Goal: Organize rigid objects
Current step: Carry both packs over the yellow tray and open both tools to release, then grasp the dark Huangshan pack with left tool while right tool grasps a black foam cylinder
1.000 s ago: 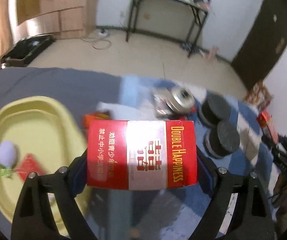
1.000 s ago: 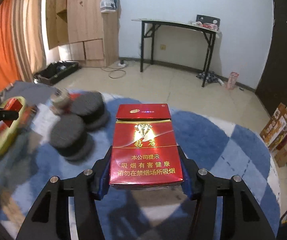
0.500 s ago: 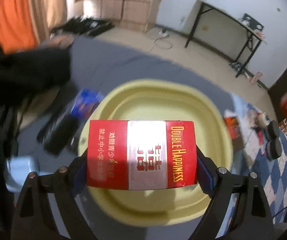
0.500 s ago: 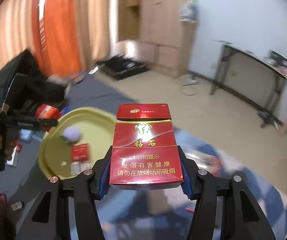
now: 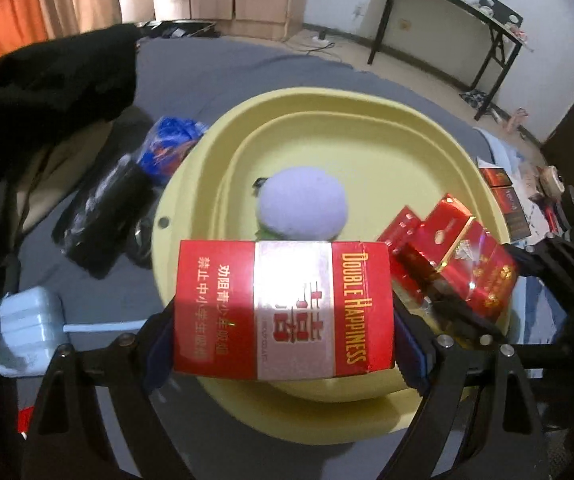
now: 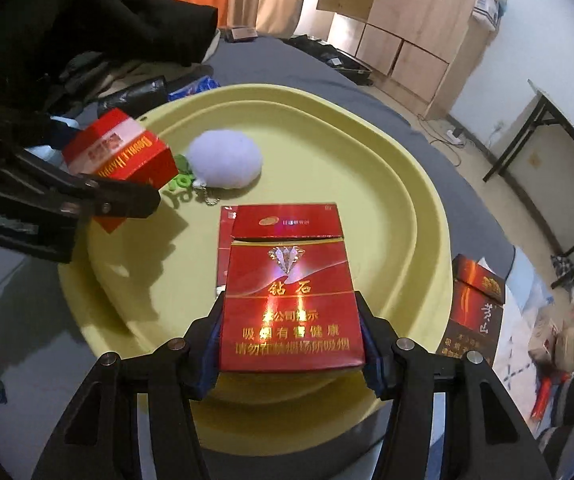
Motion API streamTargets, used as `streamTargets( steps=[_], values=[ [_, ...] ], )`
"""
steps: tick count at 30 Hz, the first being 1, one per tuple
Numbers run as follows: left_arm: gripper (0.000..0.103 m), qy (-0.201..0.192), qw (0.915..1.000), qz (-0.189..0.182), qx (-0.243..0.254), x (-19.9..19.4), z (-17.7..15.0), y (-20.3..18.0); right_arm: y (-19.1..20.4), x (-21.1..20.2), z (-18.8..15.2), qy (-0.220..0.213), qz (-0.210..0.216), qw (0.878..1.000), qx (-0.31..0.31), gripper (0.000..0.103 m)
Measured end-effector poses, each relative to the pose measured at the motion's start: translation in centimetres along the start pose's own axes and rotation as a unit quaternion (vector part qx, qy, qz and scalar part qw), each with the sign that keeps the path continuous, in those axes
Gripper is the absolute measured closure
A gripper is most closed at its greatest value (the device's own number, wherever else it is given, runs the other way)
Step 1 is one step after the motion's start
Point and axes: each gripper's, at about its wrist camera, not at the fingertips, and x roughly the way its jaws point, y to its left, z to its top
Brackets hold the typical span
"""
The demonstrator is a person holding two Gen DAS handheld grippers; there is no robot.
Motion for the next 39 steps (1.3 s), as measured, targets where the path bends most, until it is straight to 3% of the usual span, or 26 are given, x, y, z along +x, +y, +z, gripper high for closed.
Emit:
streamTargets(
  steps=[4,6,10,15,17,18,22,28,31,35,39],
  values=[
    [0.013,0.035,0.9994,0.000,0.002,2.0,0.1,-0.6,-0.4,0.7,0.1,-0.005,0.008,1.000,0.014,0.048],
    [0.013,0.031,0.9993,0.012,0.013,2.3,0.1,-0.9,-0.5,0.9,0.3,-0.008,0.011,1.000,0.015,0.048],
    [0.010,0.021,0.9997,-0.005,-0.006,2.2,0.1,-0.4,-1.3,0.9,-0.4,-0.013,0.022,0.999,0.024,0.047],
    [0.000,-0.008,0.9978,-0.040,-0.053,-0.4,0.2,0.9,-2.0,-0.6,-1.1,-0.025,0.020,0.999,0.032,0.031],
    [0.000,-0.025,0.9971,-0.039,-0.061,-1.7,0.8,0.7,-2.5,-2.1,-1.5,-0.037,0.019,0.998,0.038,0.017],
    [0.000,-0.031,0.9967,-0.042,-0.062,-2.2,1.3,0.3,-3.2,-3.3,-1.8,-0.049,0.020,0.997,0.049,0.014],
    [0.000,-0.048,0.9965,-0.060,-0.033,-3.8,3.4,-4.4,-7.3,-8.0,-3.5,-0.087,-0.002,0.991,0.105,0.002],
    [0.000,-0.024,0.9959,-0.083,0.027,-2.1,5.8,-16.0,-18.7,-14.4,-11.7,-0.103,-0.097,0.966,0.219,0.000],
    [0.000,-0.010,0.9959,-0.071,0.055,0.3,6.3,-20.7,-23.4,-14.6,-16.8,-0.072,-0.140,0.950,0.271,0.000],
    [0.000,0.007,0.9949,-0.063,0.078,3.8,6.2,-23.8,-27.4,-13.4,-21.4,-0.056,-0.136,0.925,0.350,0.000],
    [0.000,0.039,0.9949,-0.069,0.062,7.4,7.7,-24.2,-28.4,-12.3,-22.9,-0.056,-0.126,0.920,0.367,0.000]
  ],
)
